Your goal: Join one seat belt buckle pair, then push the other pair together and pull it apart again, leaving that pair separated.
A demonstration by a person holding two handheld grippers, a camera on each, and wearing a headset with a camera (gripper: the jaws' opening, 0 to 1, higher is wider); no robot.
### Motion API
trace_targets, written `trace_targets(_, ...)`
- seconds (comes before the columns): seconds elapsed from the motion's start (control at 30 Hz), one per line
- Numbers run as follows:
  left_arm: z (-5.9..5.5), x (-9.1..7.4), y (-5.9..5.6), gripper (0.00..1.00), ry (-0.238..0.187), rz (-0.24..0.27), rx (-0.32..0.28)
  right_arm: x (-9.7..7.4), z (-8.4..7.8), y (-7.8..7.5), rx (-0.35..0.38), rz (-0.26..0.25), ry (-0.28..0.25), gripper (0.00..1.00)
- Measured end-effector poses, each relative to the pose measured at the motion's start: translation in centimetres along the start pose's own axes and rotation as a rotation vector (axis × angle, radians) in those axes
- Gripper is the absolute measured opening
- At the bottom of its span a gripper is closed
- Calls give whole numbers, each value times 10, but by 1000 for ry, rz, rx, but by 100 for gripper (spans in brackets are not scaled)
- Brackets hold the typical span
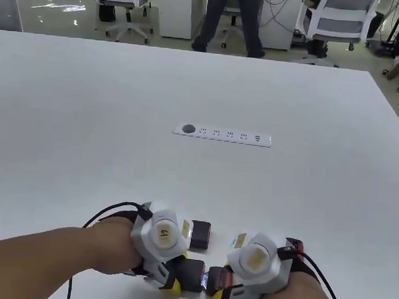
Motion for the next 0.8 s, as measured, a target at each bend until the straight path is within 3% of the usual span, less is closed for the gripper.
trace_targets(0.23,0,-1,0,33,-13,-6,-12,-4,-1,2,-36,18,16,31)
trace_targets(0.8,1,-1,-1,33,2,-5,-11,-7,2,4,-17,1,11,31)
Point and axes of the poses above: the centre of the closed fingertips' face, and the gripper's own axes: x roughly forward along the fingers, y roughly to its left, z roughly out of its top, the point moved 5 cm from there along -x, roughly backward along the fingers, and after that the axes turned 9 degrees about -y, right-handed, at the moved point
